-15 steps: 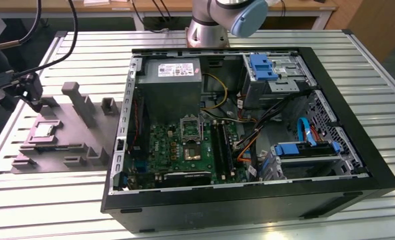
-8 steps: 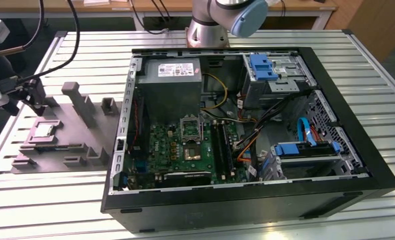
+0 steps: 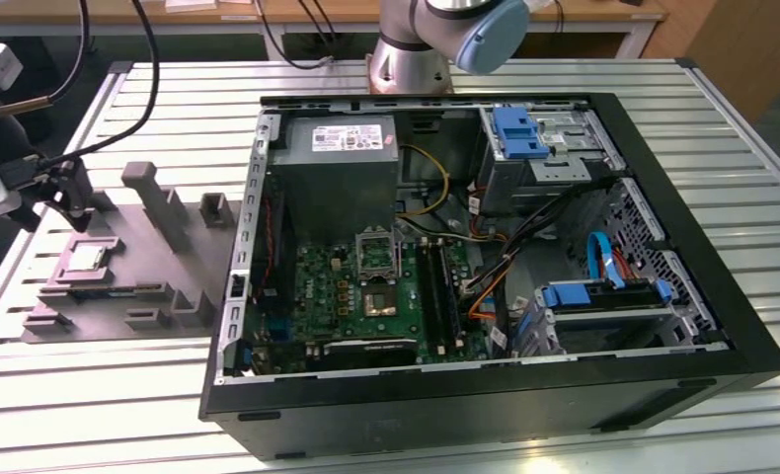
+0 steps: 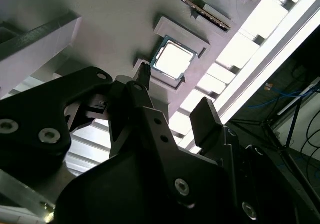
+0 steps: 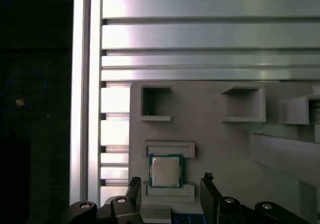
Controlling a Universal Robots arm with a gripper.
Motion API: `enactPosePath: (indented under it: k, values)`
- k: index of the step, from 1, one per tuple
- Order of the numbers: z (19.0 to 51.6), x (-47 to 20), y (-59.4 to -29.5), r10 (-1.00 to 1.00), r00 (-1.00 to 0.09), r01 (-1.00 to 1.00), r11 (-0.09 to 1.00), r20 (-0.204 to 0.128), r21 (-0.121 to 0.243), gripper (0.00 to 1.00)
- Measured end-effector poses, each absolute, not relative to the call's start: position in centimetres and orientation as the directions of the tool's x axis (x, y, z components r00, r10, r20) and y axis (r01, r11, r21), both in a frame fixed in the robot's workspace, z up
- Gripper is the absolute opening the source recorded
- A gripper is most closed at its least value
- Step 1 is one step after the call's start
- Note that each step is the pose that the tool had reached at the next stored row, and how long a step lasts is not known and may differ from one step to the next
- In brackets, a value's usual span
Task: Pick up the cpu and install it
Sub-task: 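Pick up the cpu and move it towards the insertion slot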
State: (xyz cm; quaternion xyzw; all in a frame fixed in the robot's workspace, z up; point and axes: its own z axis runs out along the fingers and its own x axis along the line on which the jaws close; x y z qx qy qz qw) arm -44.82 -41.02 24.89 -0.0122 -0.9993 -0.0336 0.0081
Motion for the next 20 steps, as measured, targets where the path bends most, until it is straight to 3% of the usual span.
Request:
enactPosePath:
  k: [20]
  values:
    - [23.1, -45.1, -41.2, 0.03, -0.999, 0.031, 0.997, 0.016, 0.067, 0.59]
